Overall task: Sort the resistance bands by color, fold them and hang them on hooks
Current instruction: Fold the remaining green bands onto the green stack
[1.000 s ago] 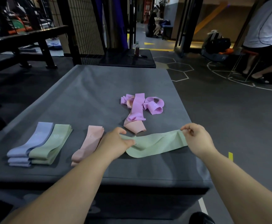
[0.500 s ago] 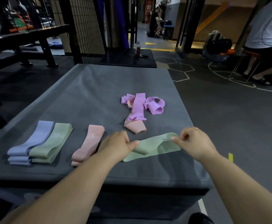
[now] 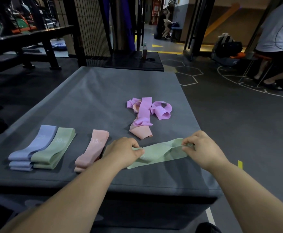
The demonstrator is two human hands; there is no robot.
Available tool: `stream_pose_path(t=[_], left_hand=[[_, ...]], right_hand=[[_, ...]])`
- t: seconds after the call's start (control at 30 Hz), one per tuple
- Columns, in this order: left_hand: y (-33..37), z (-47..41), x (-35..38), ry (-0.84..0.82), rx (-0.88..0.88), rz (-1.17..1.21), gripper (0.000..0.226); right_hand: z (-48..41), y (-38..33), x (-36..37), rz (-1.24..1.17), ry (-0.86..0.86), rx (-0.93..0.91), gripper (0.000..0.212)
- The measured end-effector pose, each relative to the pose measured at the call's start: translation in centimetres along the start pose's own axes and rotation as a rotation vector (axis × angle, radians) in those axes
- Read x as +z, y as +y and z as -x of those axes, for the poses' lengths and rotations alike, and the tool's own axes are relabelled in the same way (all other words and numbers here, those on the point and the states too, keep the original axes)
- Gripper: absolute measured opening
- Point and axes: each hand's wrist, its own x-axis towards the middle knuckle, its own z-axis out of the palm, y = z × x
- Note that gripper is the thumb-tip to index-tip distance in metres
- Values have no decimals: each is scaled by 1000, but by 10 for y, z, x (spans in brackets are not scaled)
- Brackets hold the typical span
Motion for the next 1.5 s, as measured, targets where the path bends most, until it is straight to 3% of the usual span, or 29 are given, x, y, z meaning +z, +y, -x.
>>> stream_pose_path(t=[0.07,0.2,0.27,0.37,0.53,0.63,0.77,0.87,1.0,1.2,1.37,1.5], left_hand=[[0,-2,-1,34,-16,74,20],[-2,-5,-5,106,-22,267,17],[-1,-5,-7,158,-19,336,16],[-1,-6,-7,230,-36,392,15],[-5,-11,-5,301,-61,474,15],[-6,-11,-4,305,-64,446,17],[-2,-8,-5,287,-80,330,22],[0,-6,-6,287,-81,242,22],[1,-6,-8,292,-85,214,25],[-2,-7,-10,319,-73,199,27],[-3,-8,-8,307,-86,218,29],[-3,-9,-9,315,-99,226,34]], right_hand=[[0,-1,-1,-31,13,3,14],[-1,0,-1,-26,3,36,47],[-1,0,-1,-49,4,49,42],[-2,0,-1,-187,17,89,17],[-3,1,2,-347,-29,161,44],[-3,1,3,-403,-77,179,54],[-2,2,7,-389,-128,172,27],[-3,-3,9,-246,-97,137,35],[-4,-1,14,-227,-121,164,21],[1,-6,15,-169,-220,117,35],[3,-13,9,-327,-180,53,31],[6,-6,4,-345,-345,-28,30]])
